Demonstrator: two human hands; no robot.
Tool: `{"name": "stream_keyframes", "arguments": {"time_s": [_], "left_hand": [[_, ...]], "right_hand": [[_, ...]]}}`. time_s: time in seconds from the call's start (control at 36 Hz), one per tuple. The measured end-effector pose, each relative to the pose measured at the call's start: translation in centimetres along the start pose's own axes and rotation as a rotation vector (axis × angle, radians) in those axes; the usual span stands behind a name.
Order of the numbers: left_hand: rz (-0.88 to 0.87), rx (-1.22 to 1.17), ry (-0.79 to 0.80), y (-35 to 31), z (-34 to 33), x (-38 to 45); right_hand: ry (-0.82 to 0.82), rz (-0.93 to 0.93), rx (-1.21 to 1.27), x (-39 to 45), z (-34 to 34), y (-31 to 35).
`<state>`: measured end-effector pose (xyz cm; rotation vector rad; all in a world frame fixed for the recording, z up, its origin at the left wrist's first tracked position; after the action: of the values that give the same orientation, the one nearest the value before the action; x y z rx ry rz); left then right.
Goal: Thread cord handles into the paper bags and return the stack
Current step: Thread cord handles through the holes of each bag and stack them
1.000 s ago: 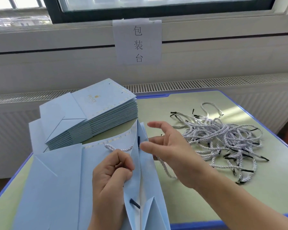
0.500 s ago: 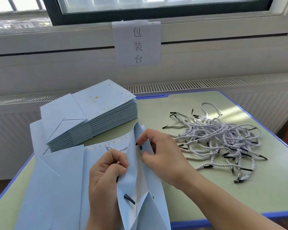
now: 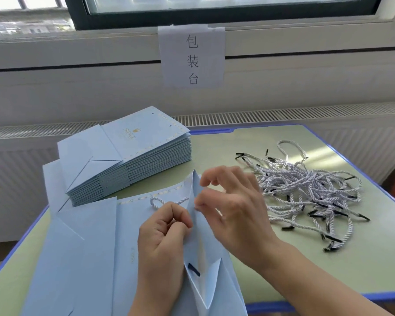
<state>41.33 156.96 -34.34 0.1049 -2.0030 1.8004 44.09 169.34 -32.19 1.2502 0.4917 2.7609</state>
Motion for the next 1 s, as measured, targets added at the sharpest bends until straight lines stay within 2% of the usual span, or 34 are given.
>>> {"name": "stream_keyframes", "arguments": {"time_s": [0.06,0.17,0.22,0.36,0.42,0.53,0.67,0.75,0.92,1.0], "left_hand": [[0.008,-0.012,-0.003,-0.1,0.1,0.1],[0.085,-0.127,-0.039,-0.3,0.6,0.1],[0.108,-0.161,-0.038,-0.5,0.6,0.1],[0.139,-0.205,-0.033,-0.9,0.6,0.1],[0.13,-0.202,-0.033,-1.0,0.6,0.1],[0.038,-0.105,-0.032,-0.8,0.6,0.0],[-0.019,-0.002,0.016,-0.3,0.2,0.1],[-0.1,0.131,0.068,-0.3,-0.1,0.1],[-0.13,0.234,0.109,-0.3,-0.2,0.1],[-0.134,0.232,0.098,-0.3,-0.2,0.0]], "right_hand": [[0.086,-0.071,0.079,-0.1,-0.4,-0.4],[0.296,-0.61,0.614,-0.1,-0.3,-2.1],[0.352,-0.689,0.615,-0.1,-0.1,-2.5],[0.799,-0.802,0.762,-0.7,-0.8,-1.3],[0.845,-0.816,0.745,-0.9,-0.4,-1.5],[0.837,-0.727,0.635,-0.8,2.1,-2.5],[0.86,-0.613,0.783,-0.2,6.6,-3.3],[0.759,-0.515,0.95,0.5,8.8,-4.2],[0.374,-0.255,1.058,2.0,11.3,-5.8],[0.333,-0.216,1.128,2.5,11.8,-6.0]]}}
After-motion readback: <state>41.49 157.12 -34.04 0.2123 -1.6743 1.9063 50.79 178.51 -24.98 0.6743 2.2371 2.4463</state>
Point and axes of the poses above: each hand's wrist, its own x-axis towards the middle knuckle, its own z-axis out of the back of the hand, y = z × x, the point moved 3 cm from there along x, towards the middle knuckle, and after that the axes turned 10 degrees about -z, right-handed, at the moved point
